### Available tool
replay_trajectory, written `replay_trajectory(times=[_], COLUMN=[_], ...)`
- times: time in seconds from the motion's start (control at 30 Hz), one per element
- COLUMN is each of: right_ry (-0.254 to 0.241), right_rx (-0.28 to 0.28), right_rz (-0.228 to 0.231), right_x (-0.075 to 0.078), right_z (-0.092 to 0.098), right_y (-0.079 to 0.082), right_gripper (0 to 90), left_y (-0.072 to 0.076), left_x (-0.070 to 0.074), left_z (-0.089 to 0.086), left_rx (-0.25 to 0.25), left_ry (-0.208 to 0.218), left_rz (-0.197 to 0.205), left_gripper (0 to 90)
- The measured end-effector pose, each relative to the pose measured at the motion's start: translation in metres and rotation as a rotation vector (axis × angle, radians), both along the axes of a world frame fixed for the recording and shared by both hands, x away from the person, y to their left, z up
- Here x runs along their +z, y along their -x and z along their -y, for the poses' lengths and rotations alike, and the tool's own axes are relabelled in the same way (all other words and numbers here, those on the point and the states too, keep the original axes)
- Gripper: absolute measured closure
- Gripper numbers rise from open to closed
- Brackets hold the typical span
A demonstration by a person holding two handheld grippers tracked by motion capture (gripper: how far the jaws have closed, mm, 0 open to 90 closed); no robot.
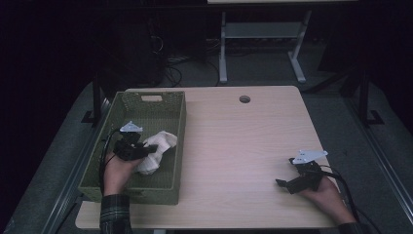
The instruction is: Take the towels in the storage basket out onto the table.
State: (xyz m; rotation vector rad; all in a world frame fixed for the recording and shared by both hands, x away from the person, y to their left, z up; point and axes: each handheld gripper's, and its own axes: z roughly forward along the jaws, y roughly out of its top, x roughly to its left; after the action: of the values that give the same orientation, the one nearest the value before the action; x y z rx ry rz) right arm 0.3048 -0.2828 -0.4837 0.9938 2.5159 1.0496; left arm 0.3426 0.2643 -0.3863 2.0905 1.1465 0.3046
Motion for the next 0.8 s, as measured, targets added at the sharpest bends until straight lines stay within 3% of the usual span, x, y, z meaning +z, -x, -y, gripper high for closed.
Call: replay_trajectory(times=[0.23,0.47,0.8], right_ry=[0.0,0.0,0.0], right_rx=[0.0,0.0,0.003], right_rz=[0.0,0.0,-0.001], right_x=[0.0,0.0,0.0], right_z=[0.0,0.0,0.0], right_y=[0.0,0.0,0.0], right_gripper=[0.0,0.0,0.0], left_y=[0.002,0.004,0.0], left_x=[0.013,0.037,0.049], left_z=[0.0,0.004,0.003], left_rx=[-0.021,-0.033,-0.035], left_ry=[0.042,0.09,0.156], left_rz=[0.043,0.099,0.123], left_gripper=[78.3,78.3,78.5])
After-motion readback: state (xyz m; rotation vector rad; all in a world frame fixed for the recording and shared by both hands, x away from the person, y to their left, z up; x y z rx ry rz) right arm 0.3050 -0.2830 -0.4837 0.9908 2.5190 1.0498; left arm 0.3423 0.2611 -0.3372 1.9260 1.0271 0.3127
